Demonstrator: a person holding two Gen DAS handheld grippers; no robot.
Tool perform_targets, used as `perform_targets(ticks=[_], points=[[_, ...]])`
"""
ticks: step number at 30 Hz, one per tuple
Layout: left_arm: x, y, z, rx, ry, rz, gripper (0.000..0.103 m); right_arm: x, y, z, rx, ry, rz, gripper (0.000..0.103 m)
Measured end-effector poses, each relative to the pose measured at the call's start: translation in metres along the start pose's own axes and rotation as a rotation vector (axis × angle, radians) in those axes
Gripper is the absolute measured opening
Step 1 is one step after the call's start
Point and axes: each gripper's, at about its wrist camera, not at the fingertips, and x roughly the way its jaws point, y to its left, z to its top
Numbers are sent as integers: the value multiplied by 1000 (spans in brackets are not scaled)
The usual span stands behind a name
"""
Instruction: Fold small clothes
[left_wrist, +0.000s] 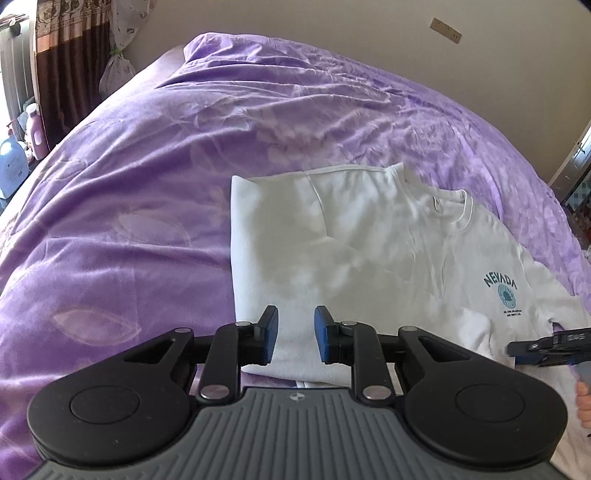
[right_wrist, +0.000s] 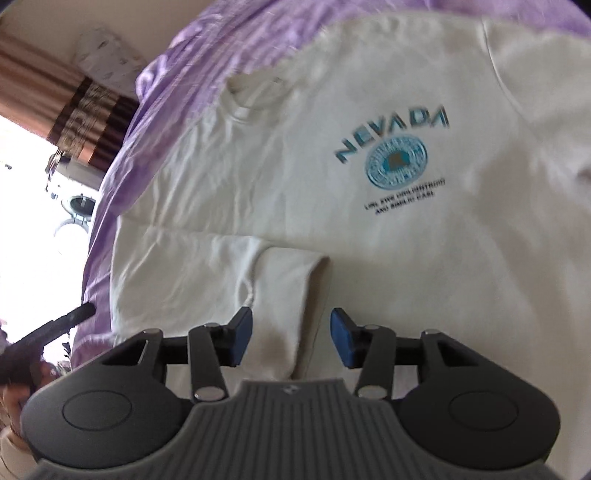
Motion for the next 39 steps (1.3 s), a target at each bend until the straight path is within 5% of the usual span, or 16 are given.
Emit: perform_targets(ticks=[4,6,9,14,19,25,31,39], points=[[1,6,2,-19,-12,10,27,20,-12,2,76,21,48,41],[1,11,3,-35,-16,18,27,24,-7,1,74,22,71,15],[-1,18,5,-53,-26,30,27,20,8,4,45,16,66,3],[-6,28,12,-89,-50,42,27,-20,72,25,-127,-76,53,1],[-11,38,22,-158,-77,19,27,-66,179,56,-343,-194,74,1],[-11,38,35,-157,-95,7,26,-137,255,93,-450,-384,115,1],[12,31,38,-153,-71,-20,27,-170,189,119,-339,-472,-28,1],[61,27,43,-261,-34,-89,28,-76,11,127,-56,-280,-199,1]])
